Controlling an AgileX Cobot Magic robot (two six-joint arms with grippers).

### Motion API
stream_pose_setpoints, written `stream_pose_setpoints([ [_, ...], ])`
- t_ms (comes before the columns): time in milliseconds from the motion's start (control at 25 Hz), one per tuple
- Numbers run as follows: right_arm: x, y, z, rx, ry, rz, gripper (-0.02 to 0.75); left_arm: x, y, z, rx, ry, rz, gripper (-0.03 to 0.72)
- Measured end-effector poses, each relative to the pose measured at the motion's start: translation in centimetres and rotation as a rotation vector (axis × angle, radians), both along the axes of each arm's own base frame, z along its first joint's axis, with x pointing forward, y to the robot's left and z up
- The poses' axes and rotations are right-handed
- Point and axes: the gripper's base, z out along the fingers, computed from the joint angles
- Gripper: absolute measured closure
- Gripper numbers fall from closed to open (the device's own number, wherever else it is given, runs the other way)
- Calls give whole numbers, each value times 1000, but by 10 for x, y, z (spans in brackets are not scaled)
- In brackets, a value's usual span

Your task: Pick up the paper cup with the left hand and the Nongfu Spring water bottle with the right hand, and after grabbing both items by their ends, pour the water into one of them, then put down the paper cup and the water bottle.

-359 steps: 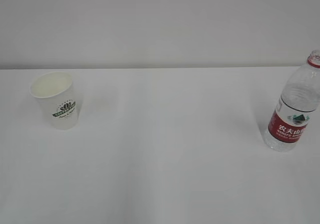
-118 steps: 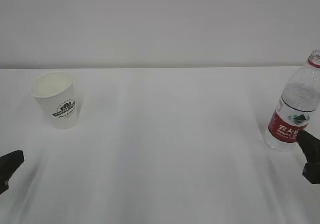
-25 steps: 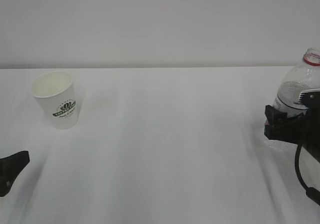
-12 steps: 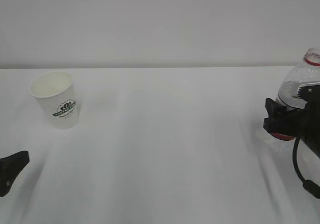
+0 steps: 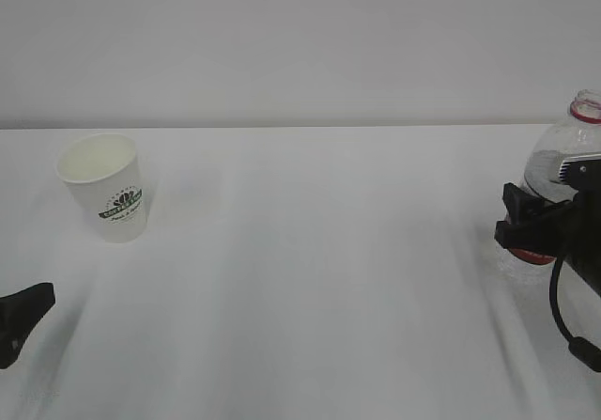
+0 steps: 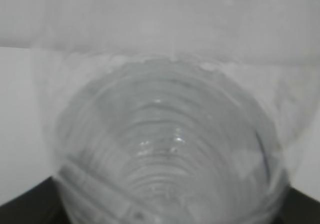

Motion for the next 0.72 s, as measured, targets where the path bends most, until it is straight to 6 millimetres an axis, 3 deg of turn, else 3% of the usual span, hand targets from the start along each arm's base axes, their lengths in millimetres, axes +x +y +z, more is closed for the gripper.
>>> stream_pose_setpoints([
  [400,-1,0,3,3,9,1,258,0,0,0,0,0,0,108],
  [720,-3,0,22,3,-38,4,258,0,0,0,0,0,2,108],
])
